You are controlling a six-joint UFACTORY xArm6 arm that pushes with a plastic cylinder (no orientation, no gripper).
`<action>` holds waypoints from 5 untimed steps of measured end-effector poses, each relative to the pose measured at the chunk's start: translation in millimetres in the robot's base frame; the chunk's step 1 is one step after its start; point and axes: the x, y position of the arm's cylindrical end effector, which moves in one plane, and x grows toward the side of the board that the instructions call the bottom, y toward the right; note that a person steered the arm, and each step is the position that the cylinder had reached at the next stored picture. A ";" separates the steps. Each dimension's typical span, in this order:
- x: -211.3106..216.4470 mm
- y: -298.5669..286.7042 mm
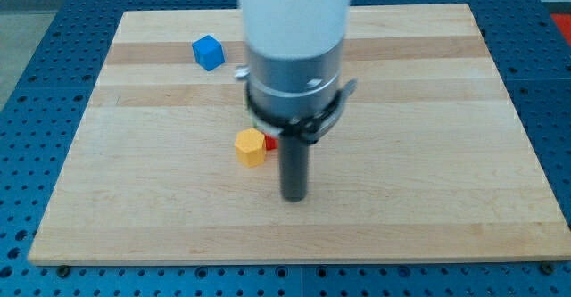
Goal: Place yellow hexagon bottom right to the green star
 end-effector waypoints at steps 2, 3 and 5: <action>-18.3 -56.3; -35.3 -82.8; -38.8 -44.1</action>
